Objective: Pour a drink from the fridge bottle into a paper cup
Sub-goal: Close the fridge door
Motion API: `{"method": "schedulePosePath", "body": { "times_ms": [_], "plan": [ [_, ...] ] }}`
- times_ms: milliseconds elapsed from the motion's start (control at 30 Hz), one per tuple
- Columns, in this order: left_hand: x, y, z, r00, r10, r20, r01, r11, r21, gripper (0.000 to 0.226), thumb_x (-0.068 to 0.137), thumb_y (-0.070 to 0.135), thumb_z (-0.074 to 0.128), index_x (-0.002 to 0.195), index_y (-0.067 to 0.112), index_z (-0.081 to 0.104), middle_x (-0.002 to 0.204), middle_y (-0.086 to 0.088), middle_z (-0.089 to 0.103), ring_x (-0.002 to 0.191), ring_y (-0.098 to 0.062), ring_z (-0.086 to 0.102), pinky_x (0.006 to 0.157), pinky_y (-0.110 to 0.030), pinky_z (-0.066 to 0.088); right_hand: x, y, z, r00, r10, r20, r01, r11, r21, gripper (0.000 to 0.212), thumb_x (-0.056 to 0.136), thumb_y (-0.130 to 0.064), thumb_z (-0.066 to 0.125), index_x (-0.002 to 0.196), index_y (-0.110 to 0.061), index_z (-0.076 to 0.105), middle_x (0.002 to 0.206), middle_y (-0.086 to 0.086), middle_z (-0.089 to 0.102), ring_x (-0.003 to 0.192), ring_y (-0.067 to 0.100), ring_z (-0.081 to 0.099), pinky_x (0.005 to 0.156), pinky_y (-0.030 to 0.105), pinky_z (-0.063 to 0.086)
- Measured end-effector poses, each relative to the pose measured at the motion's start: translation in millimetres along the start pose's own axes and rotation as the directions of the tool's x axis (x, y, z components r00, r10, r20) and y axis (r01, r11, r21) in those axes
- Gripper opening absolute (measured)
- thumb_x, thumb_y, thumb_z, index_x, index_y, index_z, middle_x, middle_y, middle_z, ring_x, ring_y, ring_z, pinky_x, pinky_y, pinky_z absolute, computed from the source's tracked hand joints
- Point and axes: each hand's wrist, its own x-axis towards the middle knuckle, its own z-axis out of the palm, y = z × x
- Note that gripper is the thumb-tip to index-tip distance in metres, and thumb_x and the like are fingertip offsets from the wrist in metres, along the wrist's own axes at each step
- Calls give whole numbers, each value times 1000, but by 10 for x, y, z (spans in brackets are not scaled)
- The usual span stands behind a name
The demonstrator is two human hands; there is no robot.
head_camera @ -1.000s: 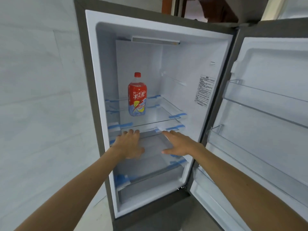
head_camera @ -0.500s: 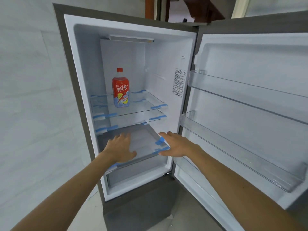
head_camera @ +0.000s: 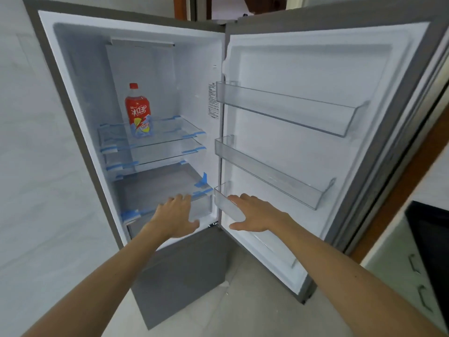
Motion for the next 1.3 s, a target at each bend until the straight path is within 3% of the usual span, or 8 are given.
{"method": "schedulePosePath", "body": {
  "times_ms": [100, 267, 467, 633, 800, 1000, 1300],
  "plan": [
    [-75, 306, 27, 998, 67, -15, -67, 998, 7, 73, 90, 55, 55, 146, 13, 35, 143, -12, 50, 125, -30, 52, 107, -48, 45, -333, 173, 16, 999, 43, 7, -44, 999, 25, 82, 91, -54, 59, 154, -27, 16, 149, 7, 37, 131, 30, 43, 100, 46, 45],
    [-93, 813, 33, 983, 184, -13, -184, 983, -11, 82, 92, 56, 54, 155, 13, 23, 158, -13, 35, 142, -35, 39, 115, -51, 36, -838, 466, 44, 987, 161, -4, -160, 984, 76, 85, 91, -54, 60, 156, -28, 12, 154, 7, 33, 134, 30, 41, 104, 45, 43],
    [-149, 1385, -14, 942, 335, 31, -336, 941, 42, 81, 95, 56, 49, 156, 12, 18, 159, -13, 32, 142, -34, 38, 113, -48, 36, -1451, 756, 31, 945, 328, 6, -326, 936, 129, 87, 91, -56, 60, 157, -28, 10, 150, 8, 35, 130, 27, 44, 103, 43, 44],
    [-188, 1780, -33, 889, 456, 36, -457, 888, 41, 77, 94, 56, 50, 151, 12, 24, 150, -11, 41, 133, -32, 45, 106, -44, 41, -1936, 864, 9, 899, 437, -8, -429, 884, 185, 87, 92, -51, 62, 157, -26, 11, 160, 8, 27, 142, 27, 35, 116, 45, 34],
    [-231, 2151, -71, 831, 554, 46, -556, 830, 45, 77, 94, 56, 50, 151, 11, 25, 150, -12, 42, 132, -33, 47, 107, -45, 41, -2336, 992, -77, 848, 530, -35, -513, 835, 199, 86, 92, -51, 61, 157, -26, 10, 159, 10, 27, 139, 28, 39, 112, 44, 39],
    [-215, 2511, -134, 802, 597, 30, -597, 801, 42, 73, 93, 56, 51, 147, 11, 30, 146, -13, 45, 128, -33, 49, 104, -46, 43, -2612, 1294, -266, 824, 562, -71, -542, 819, 187, 84, 94, -48, 61, 157, -27, 10, 161, 7, 25, 140, 27, 38, 110, 41, 41],
    [-150, 3092, -361, 801, 593, -78, -596, 802, -23, 82, 94, 52, 55, 155, 11, 18, 153, -15, 39, 137, -37, 42, 107, -49, 43, -2527, 1918, -607, 857, 504, -109, -493, 862, 117, 85, 92, -51, 61, 157, -27, 11, 160, 9, 27, 138, 29, 41, 108, 42, 43]
  ]
}}
